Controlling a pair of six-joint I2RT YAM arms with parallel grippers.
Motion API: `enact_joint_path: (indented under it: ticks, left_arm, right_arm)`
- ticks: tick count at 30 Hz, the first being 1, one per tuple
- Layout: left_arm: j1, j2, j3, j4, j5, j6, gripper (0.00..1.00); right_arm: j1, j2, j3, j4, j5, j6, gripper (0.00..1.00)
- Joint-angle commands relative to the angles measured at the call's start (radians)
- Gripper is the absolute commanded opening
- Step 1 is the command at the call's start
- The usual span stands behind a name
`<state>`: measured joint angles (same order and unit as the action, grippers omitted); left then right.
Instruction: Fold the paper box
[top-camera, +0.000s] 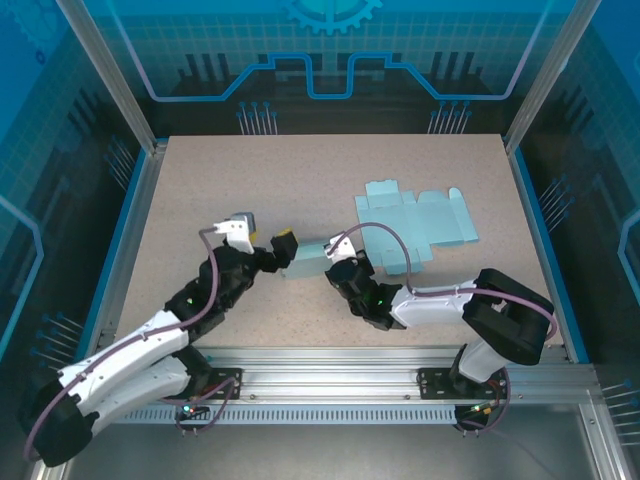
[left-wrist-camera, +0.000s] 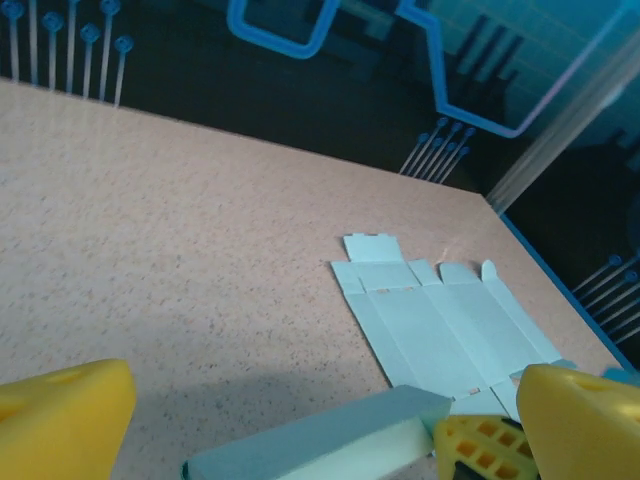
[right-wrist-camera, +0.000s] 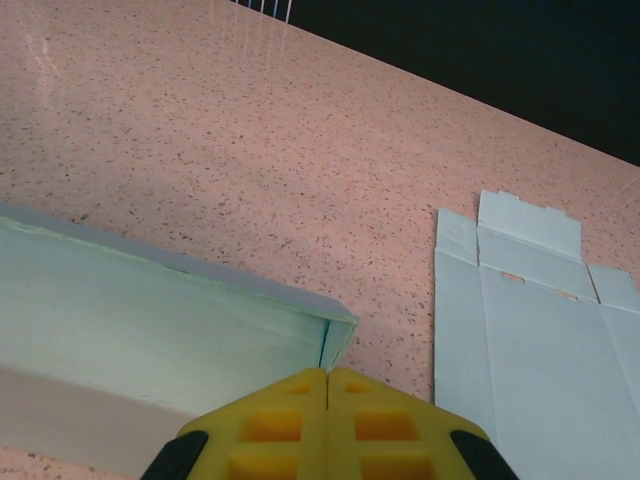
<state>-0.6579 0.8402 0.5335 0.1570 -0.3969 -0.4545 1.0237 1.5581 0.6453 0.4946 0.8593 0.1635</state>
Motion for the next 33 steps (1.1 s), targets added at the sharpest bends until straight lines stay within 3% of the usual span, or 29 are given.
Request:
enact_joint_path:
  ticks: [1, 7, 33]
  left_arm:
    - [0.051, 0.069, 0.097, -0.281, 0.041, -0.119, 0.99]
    - [0.141, 0.21, 0.128, -0.256, 0.182, -0.15, 0.99]
    - [0.142, 0.394, -0.026, -0.082, 0.253, -0.201, 0.99]
  right_arm:
    - [0.025, 0.016, 0.012, 0.019, 0.036, -0.01, 0.0]
    - [0.029, 0.023, 0.012, 0.015, 0.05, -0.004, 0.0]
    - [0.049, 0.068, 0.061, -0.055, 0.092, 0.018, 0.03]
